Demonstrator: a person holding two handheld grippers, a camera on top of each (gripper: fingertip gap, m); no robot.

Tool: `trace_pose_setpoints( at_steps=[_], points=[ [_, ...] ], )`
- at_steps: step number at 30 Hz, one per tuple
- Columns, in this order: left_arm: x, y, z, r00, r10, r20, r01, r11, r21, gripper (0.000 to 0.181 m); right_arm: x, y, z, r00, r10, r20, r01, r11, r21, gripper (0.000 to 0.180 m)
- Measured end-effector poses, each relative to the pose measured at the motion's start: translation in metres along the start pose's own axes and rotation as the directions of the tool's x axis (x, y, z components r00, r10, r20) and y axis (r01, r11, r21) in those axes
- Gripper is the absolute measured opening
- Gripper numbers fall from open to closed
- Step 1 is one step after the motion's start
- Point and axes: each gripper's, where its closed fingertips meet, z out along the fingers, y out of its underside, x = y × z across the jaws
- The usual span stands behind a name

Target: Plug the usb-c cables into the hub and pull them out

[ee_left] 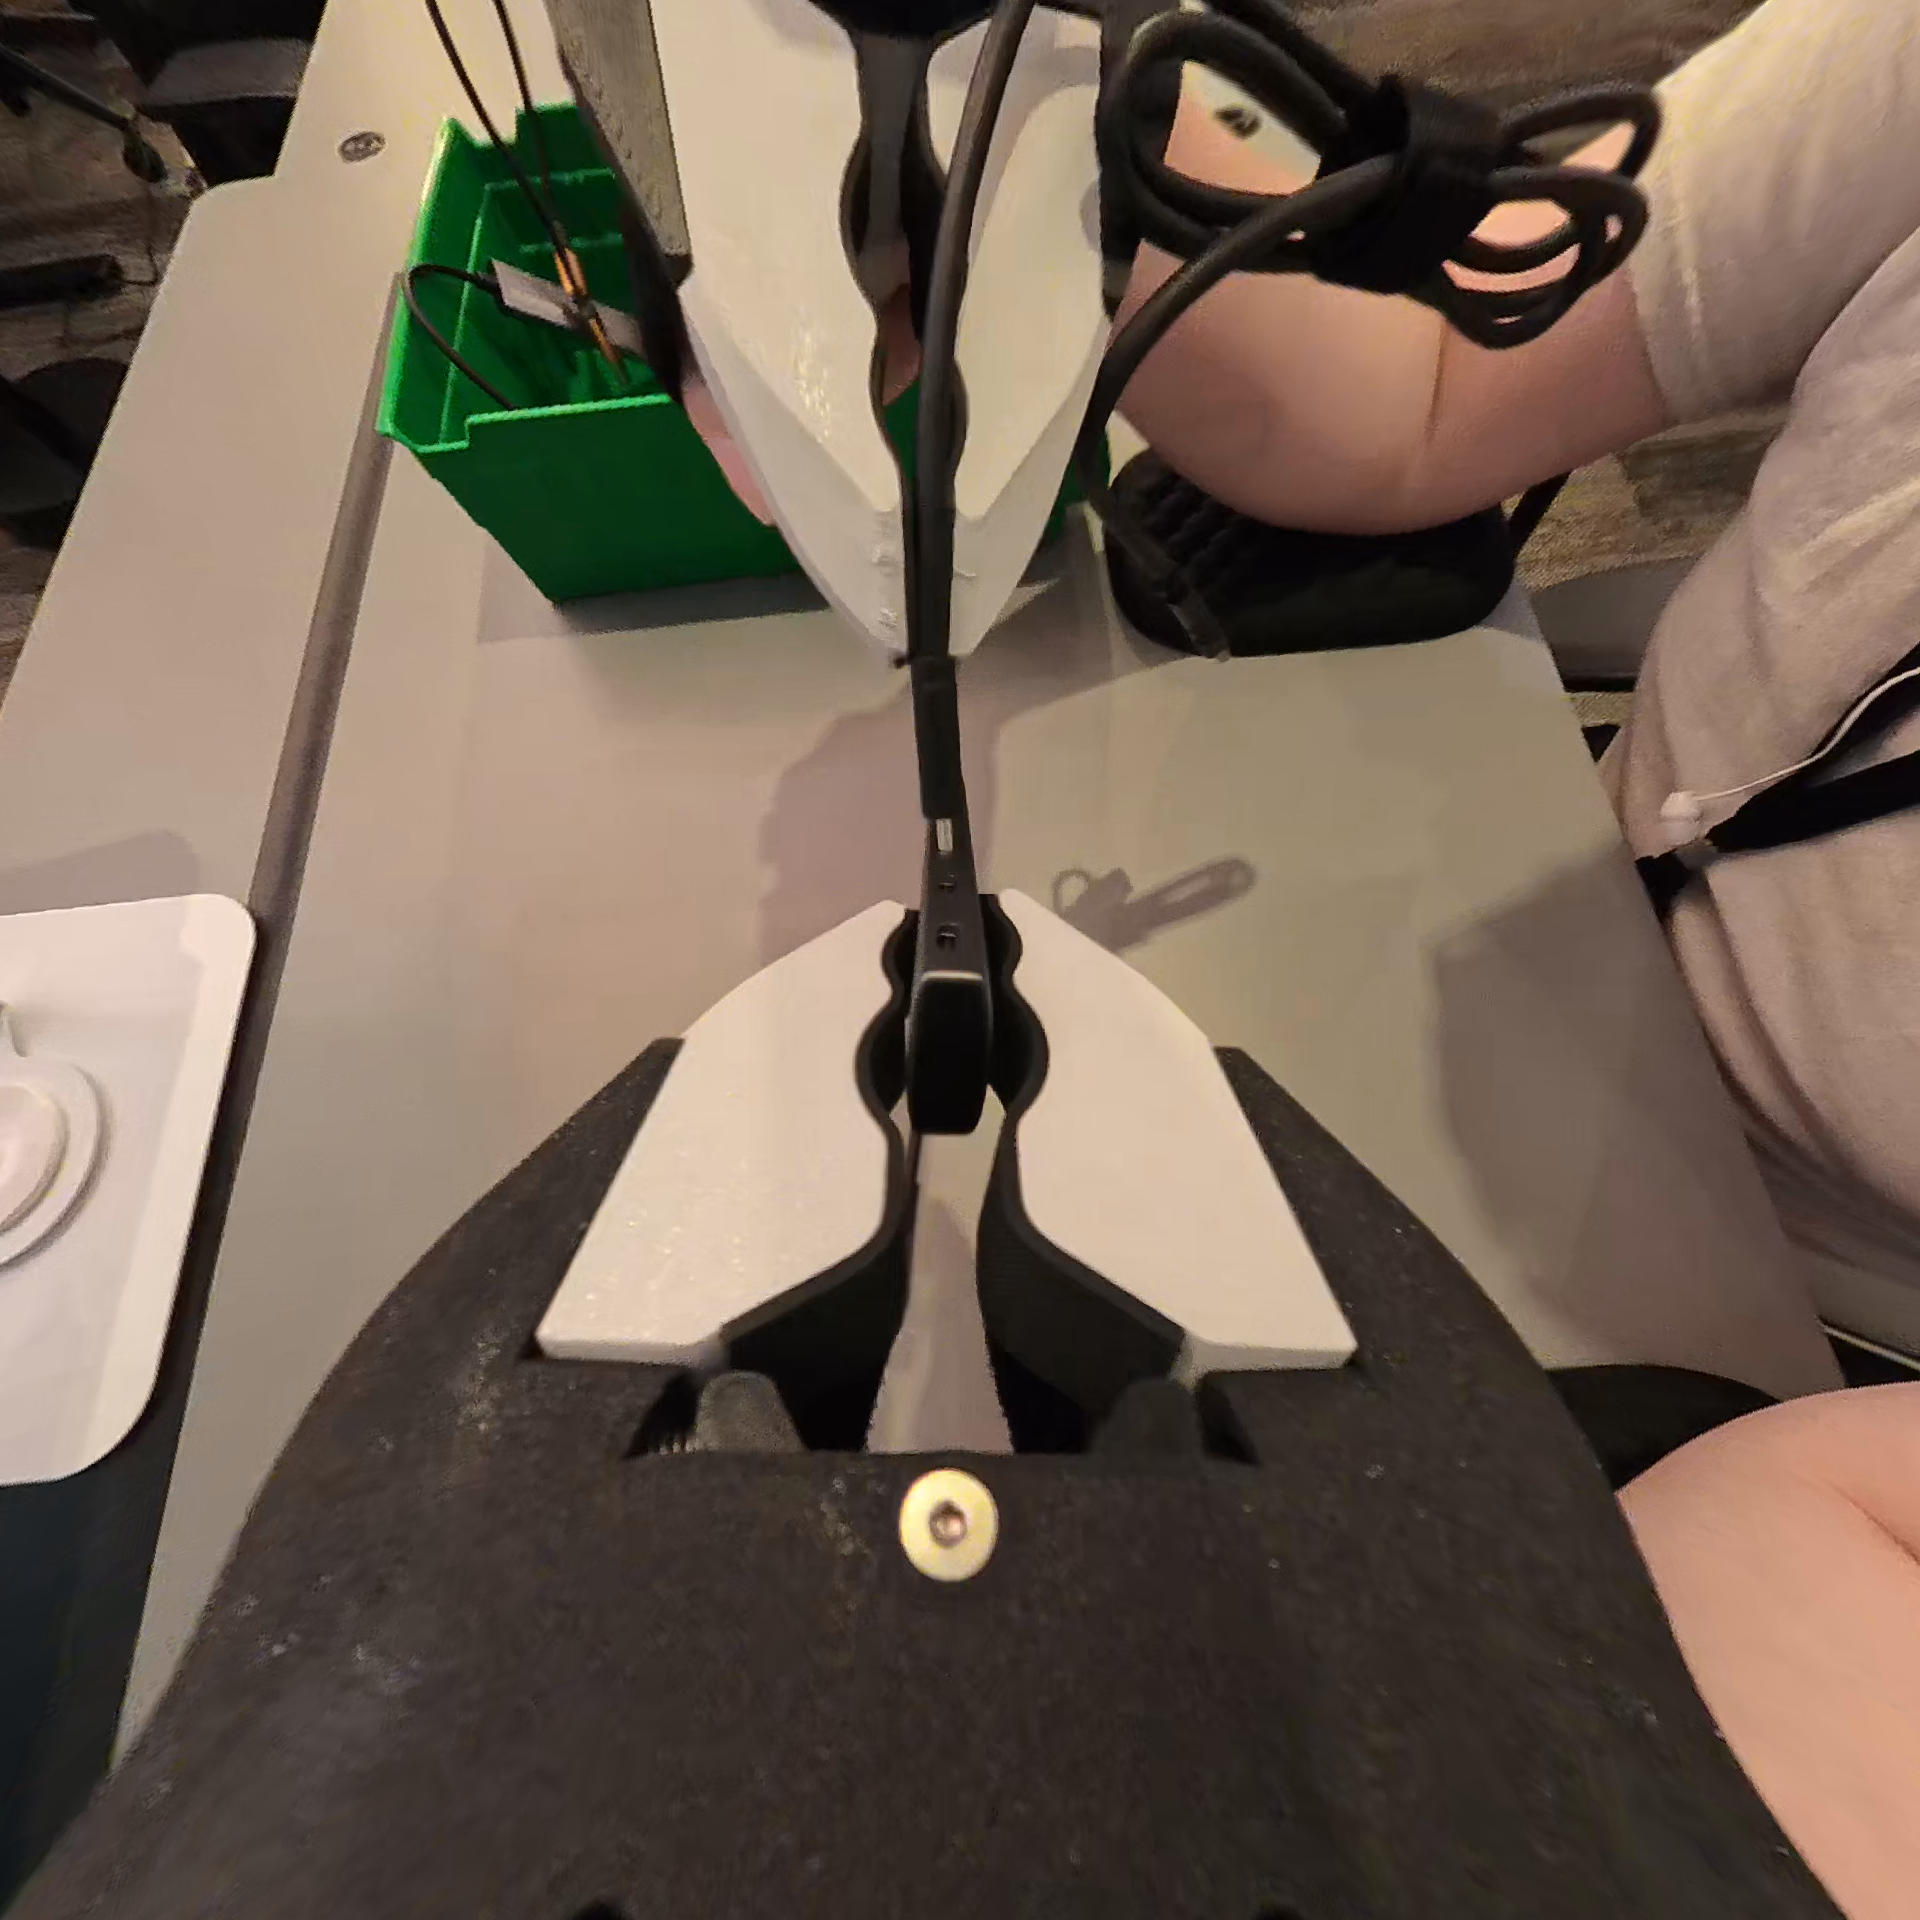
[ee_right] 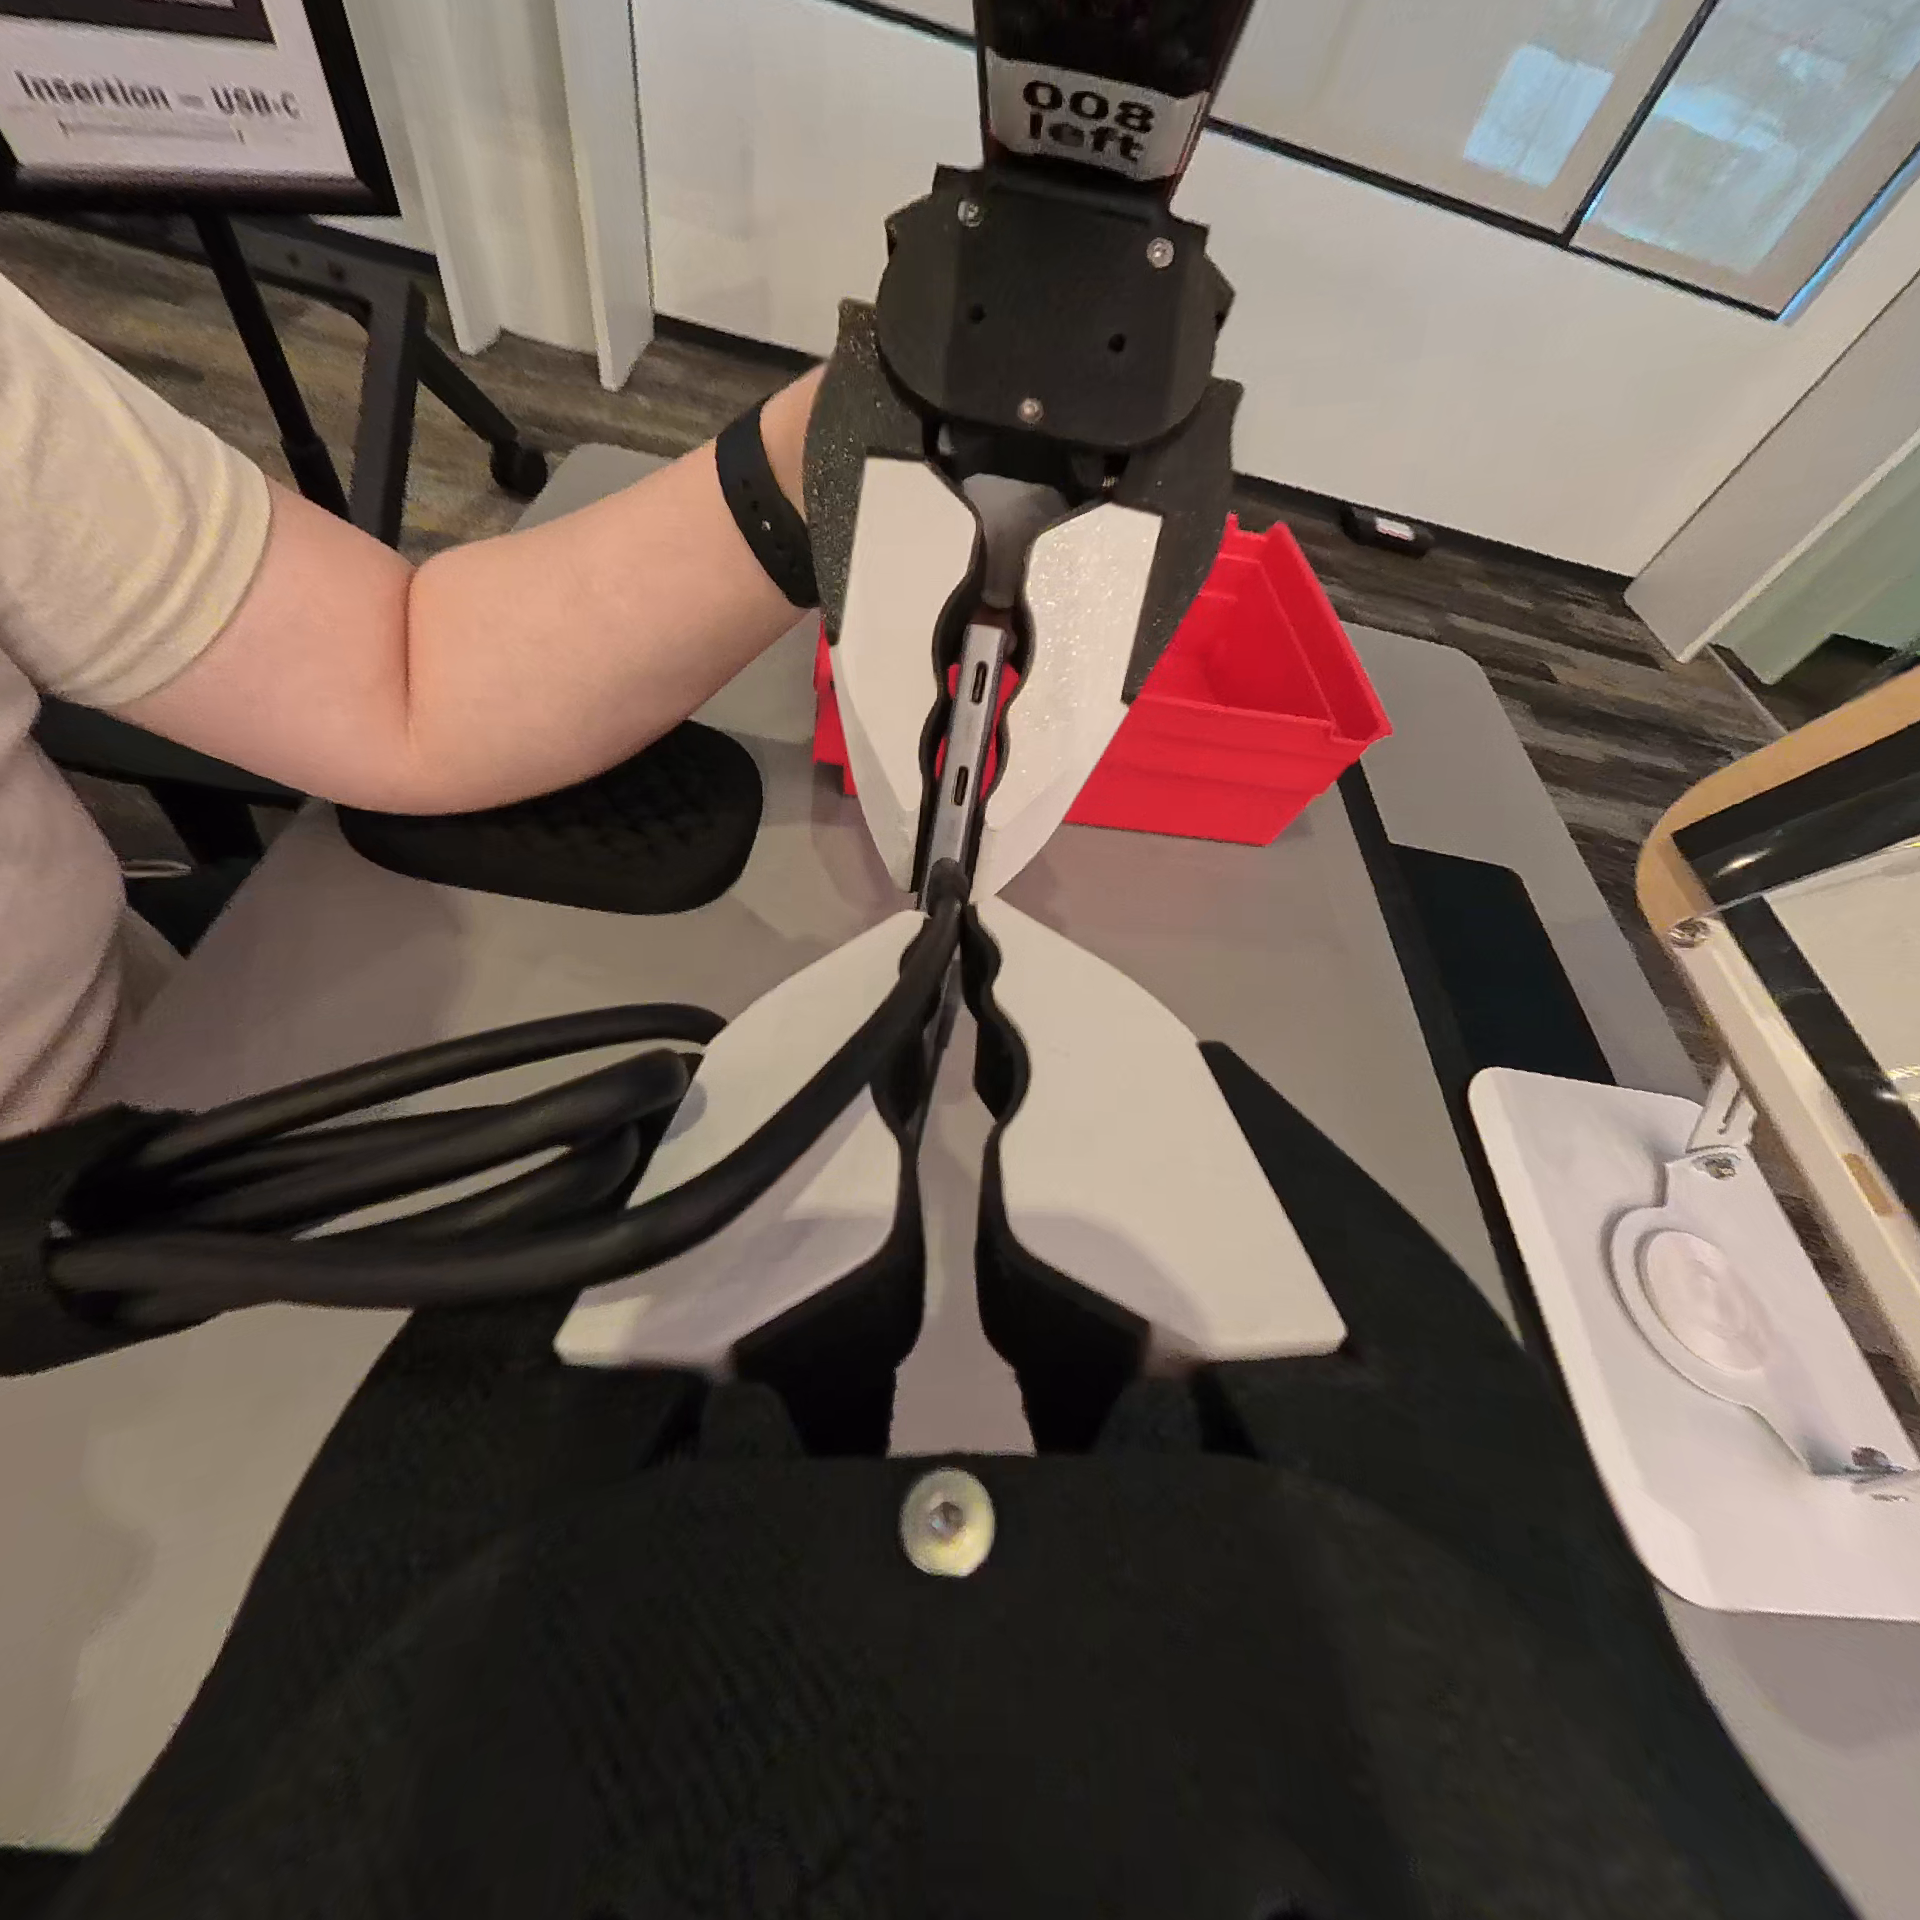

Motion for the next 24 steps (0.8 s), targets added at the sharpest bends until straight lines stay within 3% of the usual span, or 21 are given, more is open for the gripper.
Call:
trace_pose_setpoints(
  at_steps=[9, 24],
  points=[
    [-0.004, -0.003, 0.005, 0.999, -0.038, 0.02, 0.039, 0.999, -0.022, 0.009, 0.004, 0.006, -0.004, 0.994, 0.11, 0.015, -0.11, 0.994, -0.012, 0.004],
    [-0.017, 0.0, 0.004, 0.991, -0.117, 0.065, 0.118, 0.993, -0.01, 0.009, 0.013, 0.006, 0.0, 0.988, 0.156, -0.01, -0.156, 0.987, 0.029, 0.008]
  ],
)
